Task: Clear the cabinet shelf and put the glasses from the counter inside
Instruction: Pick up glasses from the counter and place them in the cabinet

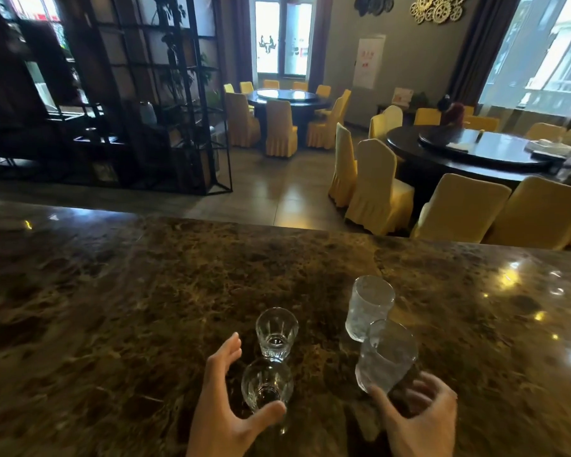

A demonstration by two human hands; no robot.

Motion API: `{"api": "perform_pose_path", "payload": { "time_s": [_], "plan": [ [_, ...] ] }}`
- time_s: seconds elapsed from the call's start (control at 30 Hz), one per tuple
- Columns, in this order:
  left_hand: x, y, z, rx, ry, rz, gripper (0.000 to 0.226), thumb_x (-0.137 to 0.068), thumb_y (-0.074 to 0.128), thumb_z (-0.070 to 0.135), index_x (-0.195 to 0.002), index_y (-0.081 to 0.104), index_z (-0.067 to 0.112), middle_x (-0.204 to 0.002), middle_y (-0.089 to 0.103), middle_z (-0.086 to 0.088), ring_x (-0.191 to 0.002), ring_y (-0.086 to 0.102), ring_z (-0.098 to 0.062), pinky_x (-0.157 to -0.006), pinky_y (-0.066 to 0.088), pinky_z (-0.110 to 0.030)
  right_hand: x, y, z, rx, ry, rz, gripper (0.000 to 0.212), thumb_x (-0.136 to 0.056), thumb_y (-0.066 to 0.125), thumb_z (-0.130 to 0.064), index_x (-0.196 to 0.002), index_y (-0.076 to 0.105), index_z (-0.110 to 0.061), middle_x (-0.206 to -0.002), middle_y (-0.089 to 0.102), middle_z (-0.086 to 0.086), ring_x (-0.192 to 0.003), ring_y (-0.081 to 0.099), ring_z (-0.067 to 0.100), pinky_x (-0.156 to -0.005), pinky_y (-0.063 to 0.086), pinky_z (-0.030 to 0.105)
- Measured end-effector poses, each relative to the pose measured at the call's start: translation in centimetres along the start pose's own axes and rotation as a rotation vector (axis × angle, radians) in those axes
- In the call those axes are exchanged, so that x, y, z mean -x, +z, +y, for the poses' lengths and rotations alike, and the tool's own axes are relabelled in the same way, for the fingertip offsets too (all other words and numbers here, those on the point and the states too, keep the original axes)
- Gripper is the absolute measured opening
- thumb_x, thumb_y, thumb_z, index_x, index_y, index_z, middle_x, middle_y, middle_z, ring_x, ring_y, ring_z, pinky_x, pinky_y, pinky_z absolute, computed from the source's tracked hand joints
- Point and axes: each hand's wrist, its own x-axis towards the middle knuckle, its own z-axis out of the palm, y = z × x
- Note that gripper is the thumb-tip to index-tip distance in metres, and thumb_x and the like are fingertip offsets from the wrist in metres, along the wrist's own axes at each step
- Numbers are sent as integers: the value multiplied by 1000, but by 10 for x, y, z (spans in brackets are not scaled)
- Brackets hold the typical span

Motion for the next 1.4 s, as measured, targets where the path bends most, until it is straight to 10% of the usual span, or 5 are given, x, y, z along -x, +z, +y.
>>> {"api": "perform_pose_path", "payload": {
  "time_s": [0.17,0.4,0.73,1.2,1.4],
  "plan": [
    [6,20,-15,14,-67,-102,145,-34,92,72,-150,7,52,-151,31,29,-137,38,7,-112,33,-27,45,9,3,-23,-173,-124,51,-57,96,-18,-87,61,-41,-77,71,-14,-59,67,2,-52,49,8],
    [4,30,-25,-76,-164,-48,97,-42,86,66,-123,33,55,-121,58,31,-113,54,12,-94,37,-8,19,50,-71,-103,-174,-472,44,-81,82,-17,-97,58,-50,-99,69,-18,-87,71,4,-76,62,29],
    [-1,20,-24,-45,-133,-65,85,-51,91,49,-124,49,37,-114,63,24,-106,60,11,-90,41,-4,-18,109,-87,-96,-116,-849,109,-62,94,-26,-150,33,-42,-147,47,-11,-134,47,7,-105,44,21],
    [-3,20,-42,-17,-83,-48,84,-51,83,63,-124,44,48,-116,61,30,-110,57,14,-90,42,-3,1,114,-69,-134,-159,-563,83,-56,97,-34,-123,52,-52,-113,67,-21,-101,70,8,-79,61,27],
    [-1,22,-47,-35,-47,-1,84,-60,91,44,-130,45,41,-119,59,27,-113,57,9,-96,40,-4,36,53,-95,-170,-171,-383,85,-61,96,-33,-130,49,-48,-116,67,-20,-106,65,2,-91,58,43]
  ]
}}
